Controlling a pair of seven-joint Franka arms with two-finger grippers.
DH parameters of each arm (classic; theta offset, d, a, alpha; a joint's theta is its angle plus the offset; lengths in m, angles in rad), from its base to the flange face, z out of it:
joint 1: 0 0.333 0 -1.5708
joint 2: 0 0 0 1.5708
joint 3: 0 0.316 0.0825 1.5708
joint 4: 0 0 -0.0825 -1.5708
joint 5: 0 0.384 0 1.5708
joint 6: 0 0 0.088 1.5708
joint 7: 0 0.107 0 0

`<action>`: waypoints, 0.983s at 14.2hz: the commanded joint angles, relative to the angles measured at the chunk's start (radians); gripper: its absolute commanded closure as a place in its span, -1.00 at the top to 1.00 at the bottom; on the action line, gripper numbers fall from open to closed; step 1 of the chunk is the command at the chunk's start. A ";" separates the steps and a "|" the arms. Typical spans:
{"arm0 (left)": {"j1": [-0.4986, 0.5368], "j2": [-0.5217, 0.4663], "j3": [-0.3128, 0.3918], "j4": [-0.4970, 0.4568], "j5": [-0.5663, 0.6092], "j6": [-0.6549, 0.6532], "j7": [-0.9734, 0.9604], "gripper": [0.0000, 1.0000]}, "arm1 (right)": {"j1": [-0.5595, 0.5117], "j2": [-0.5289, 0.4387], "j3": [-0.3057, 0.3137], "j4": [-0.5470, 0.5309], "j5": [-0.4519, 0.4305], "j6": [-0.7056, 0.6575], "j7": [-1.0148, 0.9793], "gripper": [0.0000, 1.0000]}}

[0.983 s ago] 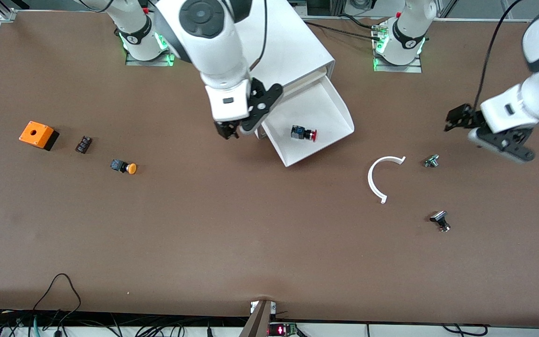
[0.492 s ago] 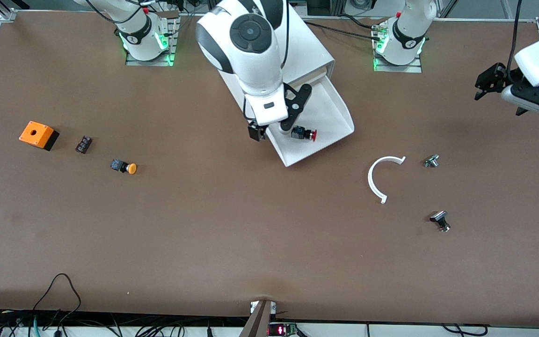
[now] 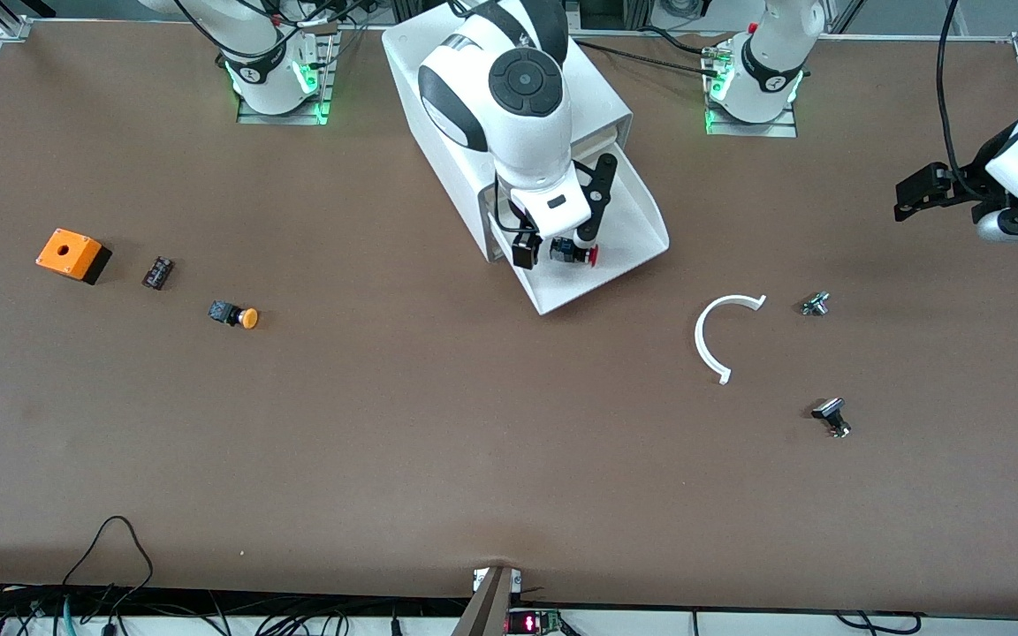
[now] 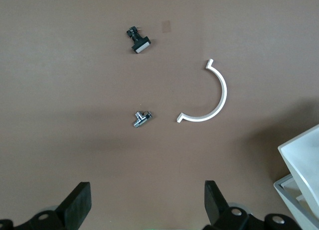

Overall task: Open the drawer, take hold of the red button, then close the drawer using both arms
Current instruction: 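Lower the right gripper into the drawer and grasp the red button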

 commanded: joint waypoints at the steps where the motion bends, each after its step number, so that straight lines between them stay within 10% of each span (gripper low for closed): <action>1: 0.026 0.020 -0.001 0.035 -0.017 0.002 -0.006 1.00 | 0.003 0.023 -0.003 0.041 0.003 -0.001 -0.033 1.00; 14: 0.031 0.058 -0.012 0.074 -0.018 0.049 -0.012 1.00 | 0.067 0.120 -0.006 0.041 -0.009 0.096 0.032 1.00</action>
